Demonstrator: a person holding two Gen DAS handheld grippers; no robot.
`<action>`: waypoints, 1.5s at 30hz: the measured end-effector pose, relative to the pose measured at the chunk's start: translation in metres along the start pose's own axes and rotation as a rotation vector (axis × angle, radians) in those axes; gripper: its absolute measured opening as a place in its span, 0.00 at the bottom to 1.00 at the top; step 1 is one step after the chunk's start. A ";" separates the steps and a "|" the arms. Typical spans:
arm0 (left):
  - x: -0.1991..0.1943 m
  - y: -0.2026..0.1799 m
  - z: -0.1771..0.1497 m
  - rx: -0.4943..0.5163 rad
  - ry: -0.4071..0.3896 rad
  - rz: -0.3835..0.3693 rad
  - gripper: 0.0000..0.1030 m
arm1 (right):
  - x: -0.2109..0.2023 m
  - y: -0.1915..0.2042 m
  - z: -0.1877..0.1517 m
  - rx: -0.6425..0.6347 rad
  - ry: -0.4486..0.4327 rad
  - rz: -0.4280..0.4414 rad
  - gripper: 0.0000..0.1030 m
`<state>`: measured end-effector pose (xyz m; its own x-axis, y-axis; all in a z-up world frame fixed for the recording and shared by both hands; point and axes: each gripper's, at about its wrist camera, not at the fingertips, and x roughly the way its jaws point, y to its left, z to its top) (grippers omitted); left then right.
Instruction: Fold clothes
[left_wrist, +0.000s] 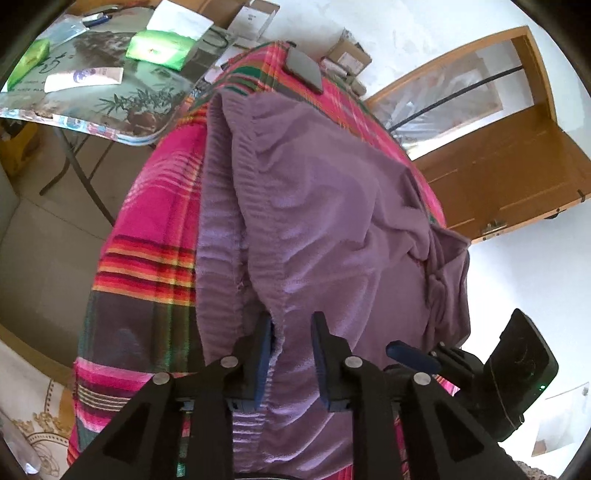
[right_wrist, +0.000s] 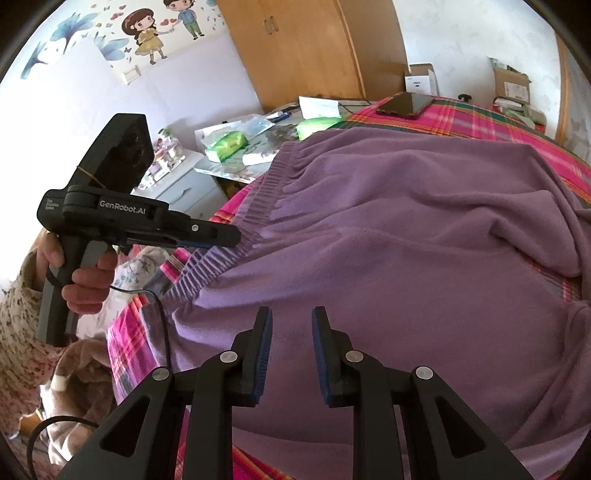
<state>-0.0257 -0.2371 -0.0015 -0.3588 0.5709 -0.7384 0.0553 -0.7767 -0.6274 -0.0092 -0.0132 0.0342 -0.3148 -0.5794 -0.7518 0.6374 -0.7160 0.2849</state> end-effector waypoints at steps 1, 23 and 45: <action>0.001 0.000 0.000 0.001 0.002 0.001 0.20 | 0.001 0.000 0.000 0.000 0.002 0.001 0.22; -0.034 0.025 0.002 -0.091 -0.148 0.052 0.03 | 0.004 0.009 0.002 -0.006 -0.008 0.030 0.22; -0.040 0.003 -0.020 0.027 -0.189 0.299 0.25 | -0.086 -0.038 -0.019 0.109 -0.185 -0.064 0.22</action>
<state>0.0072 -0.2570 0.0218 -0.4967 0.2594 -0.8282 0.1607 -0.9103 -0.3815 0.0069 0.0714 0.0768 -0.4824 -0.5860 -0.6511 0.5353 -0.7855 0.3104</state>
